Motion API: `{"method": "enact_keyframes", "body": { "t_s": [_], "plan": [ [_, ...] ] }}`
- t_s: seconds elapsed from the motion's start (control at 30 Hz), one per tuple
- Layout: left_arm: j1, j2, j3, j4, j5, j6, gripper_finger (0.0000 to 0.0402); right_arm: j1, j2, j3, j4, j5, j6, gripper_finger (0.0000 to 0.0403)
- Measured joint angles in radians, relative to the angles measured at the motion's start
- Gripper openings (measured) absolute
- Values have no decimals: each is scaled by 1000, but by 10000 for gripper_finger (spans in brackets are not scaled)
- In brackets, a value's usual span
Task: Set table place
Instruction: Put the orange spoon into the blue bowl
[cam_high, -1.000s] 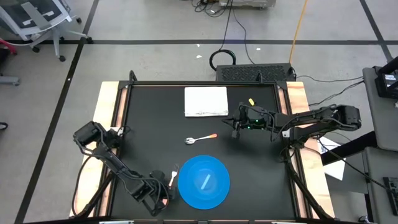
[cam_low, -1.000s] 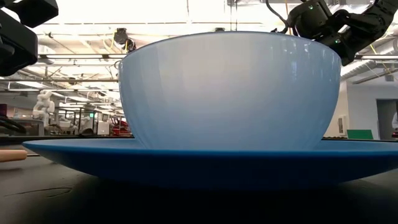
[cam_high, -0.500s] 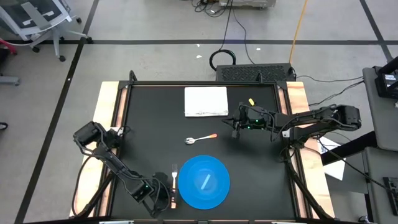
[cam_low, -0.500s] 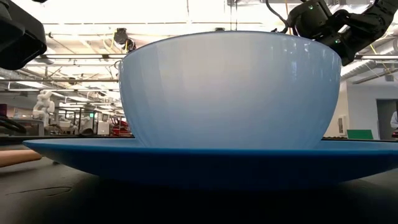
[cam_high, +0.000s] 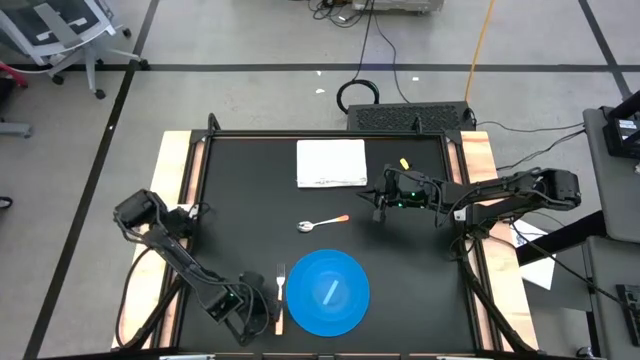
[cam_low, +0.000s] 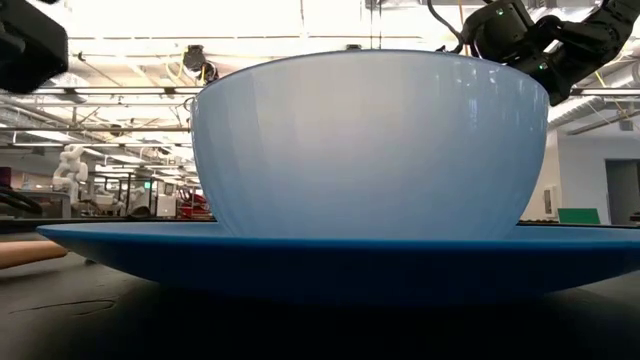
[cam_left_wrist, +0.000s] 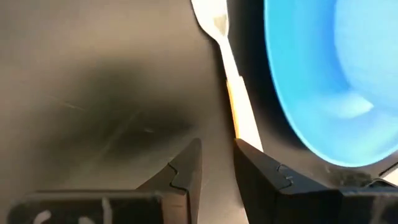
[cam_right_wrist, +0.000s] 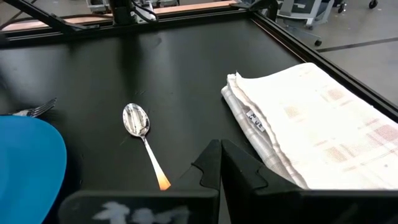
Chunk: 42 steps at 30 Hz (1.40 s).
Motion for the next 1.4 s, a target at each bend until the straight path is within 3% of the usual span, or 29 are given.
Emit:
{"method": "enact_keyframes", "body": {
  "t_s": [0.13, 0.3, 0.43, 0.63, 0.77, 1.0, 1.13, 1.27, 1.4],
  "plan": [
    [2, -85, 0, -141, -46, 67, 92, 0, 0, 0, -1, 0, 0, 0],
    [32, -210, 0, -326, -237, 245, 86, 0, 0, 0, -4, 0, -1, 0],
    [84, -309, 0, -409, -410, 445, 25, 0, 0, 0, -7, 0, -2, 0],
    [190, -437, 0, -367, -643, 842, 3, 0, 0, 0, -7, 0, -16, 0],
    [237, -486, 0, -267, -732, 1133, 2, 0, 0, 0, 7, 0, -61, 0],
    [295, -526, 0, -99, -748, 1554, 1, 0, 0, 0, 64, -8, -130, 0],
    [317, -589, -47, 30, -673, 1736, 1, -2, -15, 0, 70, -84, -155, 0],
    [371, -731, -185, 194, -598, 1861, 1, -2, -60, 0, 67, -171, -165, 0],
    [478, -903, -381, 491, -417, 1988, 1, -3, -104, -3, 53, -232, -172, 0]
  ]
}}
